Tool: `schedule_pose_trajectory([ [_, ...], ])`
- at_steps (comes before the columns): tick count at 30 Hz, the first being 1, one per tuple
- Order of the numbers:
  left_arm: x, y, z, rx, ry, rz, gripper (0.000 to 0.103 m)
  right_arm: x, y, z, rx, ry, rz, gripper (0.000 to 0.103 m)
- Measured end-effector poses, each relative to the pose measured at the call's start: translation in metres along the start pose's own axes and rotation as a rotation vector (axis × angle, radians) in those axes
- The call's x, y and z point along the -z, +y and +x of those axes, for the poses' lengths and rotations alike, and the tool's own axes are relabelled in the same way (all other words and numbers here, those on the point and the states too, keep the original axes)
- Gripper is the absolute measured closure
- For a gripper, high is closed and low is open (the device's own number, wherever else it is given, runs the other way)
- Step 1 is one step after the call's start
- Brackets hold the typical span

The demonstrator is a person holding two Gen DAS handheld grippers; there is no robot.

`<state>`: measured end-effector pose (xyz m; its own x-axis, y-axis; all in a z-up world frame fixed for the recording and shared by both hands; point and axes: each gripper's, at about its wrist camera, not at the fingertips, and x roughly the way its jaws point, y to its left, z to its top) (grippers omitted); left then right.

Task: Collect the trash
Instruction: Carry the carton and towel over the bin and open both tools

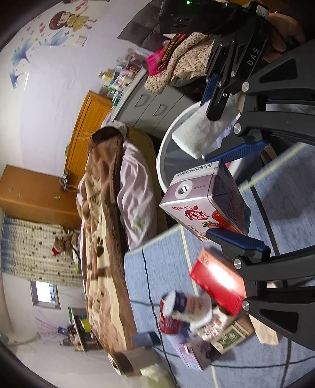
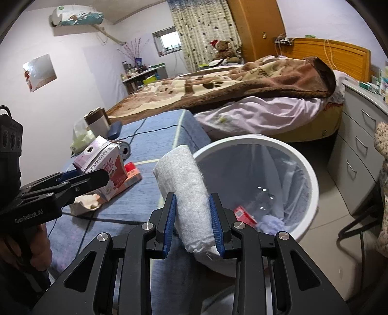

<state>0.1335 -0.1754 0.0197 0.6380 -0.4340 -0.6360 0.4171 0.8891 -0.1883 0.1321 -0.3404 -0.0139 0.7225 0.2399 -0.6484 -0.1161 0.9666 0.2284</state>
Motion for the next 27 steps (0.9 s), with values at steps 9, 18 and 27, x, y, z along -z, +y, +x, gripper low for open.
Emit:
schedule_pose_trajectory([
  [9,-0.012,-0.032,0.03,0.081,0.013,0.065,0.048,0.001,-0.028,-0.002,0.053,0.002,0.06,0.074],
  [18,-0.015,-0.047,0.063,0.129,0.051,0.095,0.048,0.004,-0.044,0.008,0.071,0.029,0.098,0.074],
  [27,-0.014,-0.045,0.088,0.159,0.096,0.077,0.048,0.006,-0.056,0.017,0.096,0.061,0.132,0.073],
])
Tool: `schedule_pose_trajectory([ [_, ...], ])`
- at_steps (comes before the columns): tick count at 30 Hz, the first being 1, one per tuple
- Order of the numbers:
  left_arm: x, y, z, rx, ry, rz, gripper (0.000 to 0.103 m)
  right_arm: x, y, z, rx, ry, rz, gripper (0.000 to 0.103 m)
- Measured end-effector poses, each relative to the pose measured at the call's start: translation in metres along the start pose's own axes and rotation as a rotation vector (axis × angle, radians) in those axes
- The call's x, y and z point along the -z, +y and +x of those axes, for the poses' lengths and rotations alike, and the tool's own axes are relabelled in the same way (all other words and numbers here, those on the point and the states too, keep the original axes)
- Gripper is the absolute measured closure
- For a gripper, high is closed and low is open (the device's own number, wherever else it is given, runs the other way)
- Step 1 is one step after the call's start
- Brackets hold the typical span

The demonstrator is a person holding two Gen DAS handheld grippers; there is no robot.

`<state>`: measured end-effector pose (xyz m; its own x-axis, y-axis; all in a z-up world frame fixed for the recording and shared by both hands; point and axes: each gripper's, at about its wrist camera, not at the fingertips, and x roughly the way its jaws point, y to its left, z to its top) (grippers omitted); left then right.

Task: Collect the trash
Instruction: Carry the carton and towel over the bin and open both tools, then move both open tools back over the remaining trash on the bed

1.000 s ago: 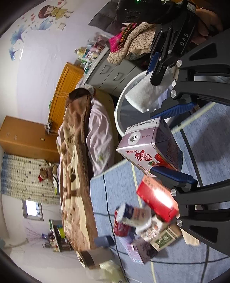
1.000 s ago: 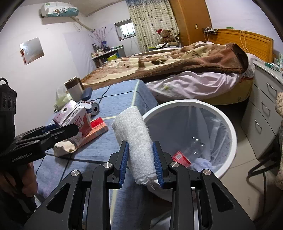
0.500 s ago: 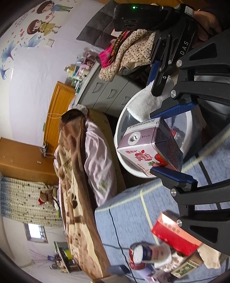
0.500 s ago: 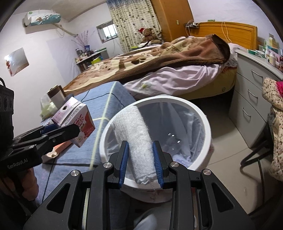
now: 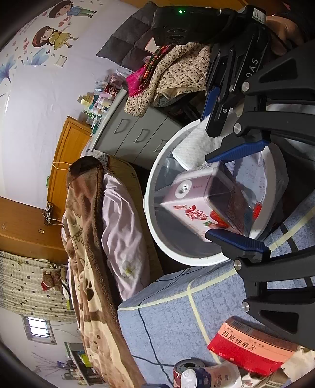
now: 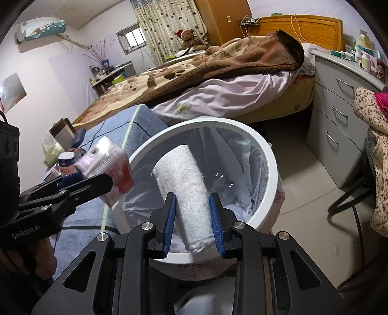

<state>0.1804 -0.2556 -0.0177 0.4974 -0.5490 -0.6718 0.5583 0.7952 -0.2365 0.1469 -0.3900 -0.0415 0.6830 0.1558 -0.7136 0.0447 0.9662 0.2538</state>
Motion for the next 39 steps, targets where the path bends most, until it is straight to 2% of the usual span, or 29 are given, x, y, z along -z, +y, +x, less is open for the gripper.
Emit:
schedule_pose_trajectory([
  [6,-0.002,0.006,0.005,-0.002,-0.001,-0.011,0.044,-0.002,0.0,0.0,0.015,-0.007,-0.01,0.06],
  [14,0.0,0.014,-0.009,-0.028,-0.023,-0.035,0.044,-0.005,0.005,-0.006,0.007,-0.025,-0.018,0.058],
  [19,0.006,0.02,-0.026,-0.064,-0.04,-0.041,0.044,-0.004,0.017,-0.012,-0.022,-0.041,-0.035,0.052],
  [39,0.064,0.075,-0.129,-0.272,-0.14,-0.167,0.044,0.011,0.098,-0.024,-0.173,-0.014,-0.211,0.051],
])
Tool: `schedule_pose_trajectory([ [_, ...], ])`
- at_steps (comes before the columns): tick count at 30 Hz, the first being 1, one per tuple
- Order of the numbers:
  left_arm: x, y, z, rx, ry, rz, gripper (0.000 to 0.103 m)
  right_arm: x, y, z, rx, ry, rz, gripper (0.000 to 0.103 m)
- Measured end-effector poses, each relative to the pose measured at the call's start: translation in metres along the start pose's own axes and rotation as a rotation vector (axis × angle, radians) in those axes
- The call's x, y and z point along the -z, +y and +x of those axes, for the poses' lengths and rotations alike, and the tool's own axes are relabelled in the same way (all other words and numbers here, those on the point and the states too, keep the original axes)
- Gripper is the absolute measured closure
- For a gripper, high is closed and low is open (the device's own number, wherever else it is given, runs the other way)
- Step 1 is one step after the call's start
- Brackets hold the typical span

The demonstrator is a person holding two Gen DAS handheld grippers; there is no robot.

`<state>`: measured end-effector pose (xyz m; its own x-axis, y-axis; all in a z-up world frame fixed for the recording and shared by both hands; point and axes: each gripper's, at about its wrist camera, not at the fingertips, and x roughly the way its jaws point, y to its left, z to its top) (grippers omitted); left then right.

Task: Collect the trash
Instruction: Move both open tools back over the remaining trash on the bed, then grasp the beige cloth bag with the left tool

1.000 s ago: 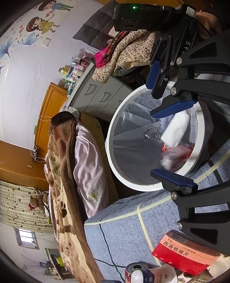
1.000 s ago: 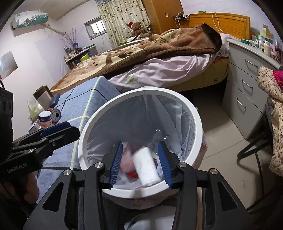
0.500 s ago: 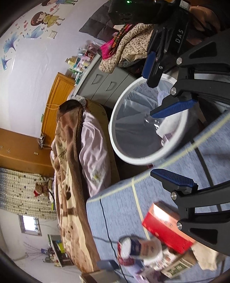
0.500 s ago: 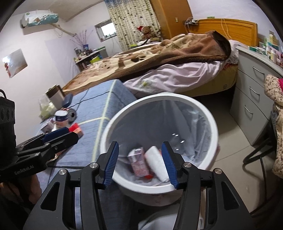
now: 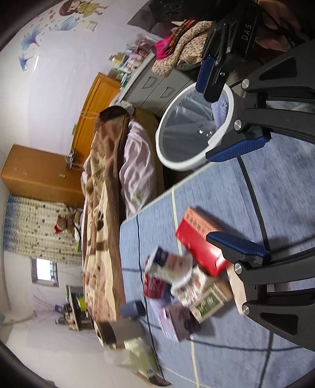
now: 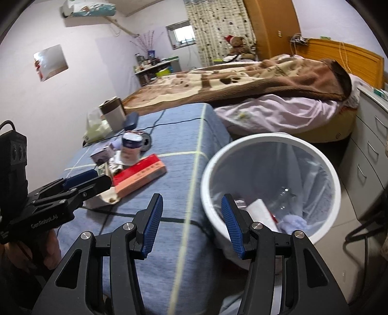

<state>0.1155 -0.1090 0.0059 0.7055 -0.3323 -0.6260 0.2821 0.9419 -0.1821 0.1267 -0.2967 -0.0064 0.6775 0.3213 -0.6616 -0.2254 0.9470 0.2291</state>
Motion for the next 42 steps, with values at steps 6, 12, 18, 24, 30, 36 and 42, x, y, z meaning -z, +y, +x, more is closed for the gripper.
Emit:
schedule_pose_trajectory([
  [6,0.009,0.027,-0.019,-0.045,-0.018,-0.039,0.044,0.001,0.019,0.003,-0.02,0.009,-0.038,0.051],
  [12,0.017,0.054,-0.028,-0.097,-0.017,-0.082,0.044,0.002,0.032,0.009,-0.036,0.028,-0.063,0.051],
  [18,0.02,0.083,-0.028,-0.132,-0.007,-0.124,0.044,-0.001,0.039,0.016,-0.045,0.041,-0.072,0.051],
  [24,0.025,0.099,-0.021,-0.137,0.005,-0.146,0.044,-0.001,0.046,0.027,-0.044,0.068,-0.082,0.051],
  [30,0.027,0.116,-0.005,-0.165,0.038,-0.192,0.044,0.0,0.047,0.034,-0.041,0.084,-0.077,0.051],
  [36,0.039,0.12,0.007,-0.162,0.091,-0.215,0.044,0.0,0.048,0.037,-0.039,0.093,-0.077,0.051],
  [42,0.051,0.116,0.007,-0.148,0.12,-0.221,0.044,0.002,0.052,0.034,-0.047,0.093,-0.084,0.051],
])
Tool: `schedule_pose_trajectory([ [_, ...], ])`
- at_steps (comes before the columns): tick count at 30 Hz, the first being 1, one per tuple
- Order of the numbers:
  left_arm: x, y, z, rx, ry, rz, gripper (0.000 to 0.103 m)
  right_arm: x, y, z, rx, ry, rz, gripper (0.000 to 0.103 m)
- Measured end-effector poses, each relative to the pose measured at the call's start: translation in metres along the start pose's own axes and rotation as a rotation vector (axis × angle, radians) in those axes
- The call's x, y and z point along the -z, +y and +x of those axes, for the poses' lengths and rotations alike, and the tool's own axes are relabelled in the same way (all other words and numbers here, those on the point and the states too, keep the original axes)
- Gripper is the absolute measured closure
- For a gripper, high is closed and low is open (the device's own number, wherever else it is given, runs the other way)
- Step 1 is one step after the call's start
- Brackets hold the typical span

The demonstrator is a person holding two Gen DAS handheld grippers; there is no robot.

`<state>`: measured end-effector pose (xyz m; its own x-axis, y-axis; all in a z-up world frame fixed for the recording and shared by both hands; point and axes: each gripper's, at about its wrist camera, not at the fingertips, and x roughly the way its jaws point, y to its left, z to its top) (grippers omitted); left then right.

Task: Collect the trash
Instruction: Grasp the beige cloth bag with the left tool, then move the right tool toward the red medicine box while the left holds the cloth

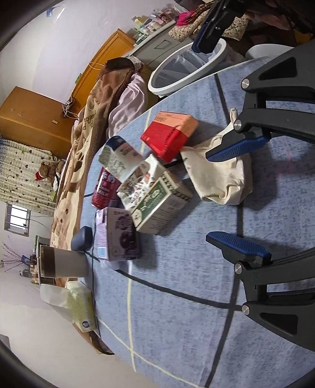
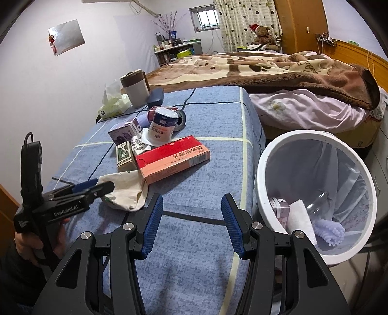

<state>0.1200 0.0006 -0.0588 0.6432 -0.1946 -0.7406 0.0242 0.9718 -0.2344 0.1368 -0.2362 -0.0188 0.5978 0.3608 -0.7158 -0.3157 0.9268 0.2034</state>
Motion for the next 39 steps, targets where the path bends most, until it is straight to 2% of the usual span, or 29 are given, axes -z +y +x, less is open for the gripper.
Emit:
schedule_pose_trajectory([
  [11,0.013,-0.011,0.002,0.042,0.033,0.019,0.044,0.003,0.002,-0.005,0.0,-0.008,-0.003,0.051],
  [13,0.014,-0.012,0.001,0.047,0.028,0.017,0.053,0.003,0.002,-0.004,0.001,-0.007,-0.004,0.051],
  [14,0.015,-0.012,0.0,0.051,0.03,0.02,0.066,0.003,0.002,-0.004,0.001,-0.007,-0.003,0.051],
  [15,0.016,-0.013,-0.001,0.039,0.026,0.026,0.072,0.003,0.002,-0.004,0.0,-0.006,-0.003,0.051],
  [18,0.014,-0.01,-0.006,0.055,0.012,0.015,0.078,0.003,0.004,-0.004,0.0,-0.005,-0.006,0.051],
  [24,0.011,-0.003,-0.026,0.013,-0.054,-0.003,0.082,-0.002,0.01,0.005,-0.013,0.017,-0.021,0.051],
  [31,-0.003,0.026,-0.043,-0.068,-0.131,-0.075,0.082,-0.01,0.026,0.021,-0.006,0.018,-0.034,0.051],
  [32,-0.004,0.032,-0.045,-0.079,-0.142,-0.089,0.082,-0.011,0.028,0.026,-0.003,0.02,-0.031,0.049],
  [33,-0.006,0.037,-0.046,-0.086,-0.148,-0.098,0.082,-0.013,0.03,0.031,0.002,0.022,-0.028,0.038],
  [34,-0.007,0.042,-0.047,-0.092,-0.155,-0.107,0.082,-0.014,0.033,0.035,0.011,0.02,-0.028,0.032],
  [39,-0.01,0.057,-0.044,-0.105,-0.156,-0.124,0.082,-0.018,0.057,0.06,0.08,0.022,-0.087,0.031],
])
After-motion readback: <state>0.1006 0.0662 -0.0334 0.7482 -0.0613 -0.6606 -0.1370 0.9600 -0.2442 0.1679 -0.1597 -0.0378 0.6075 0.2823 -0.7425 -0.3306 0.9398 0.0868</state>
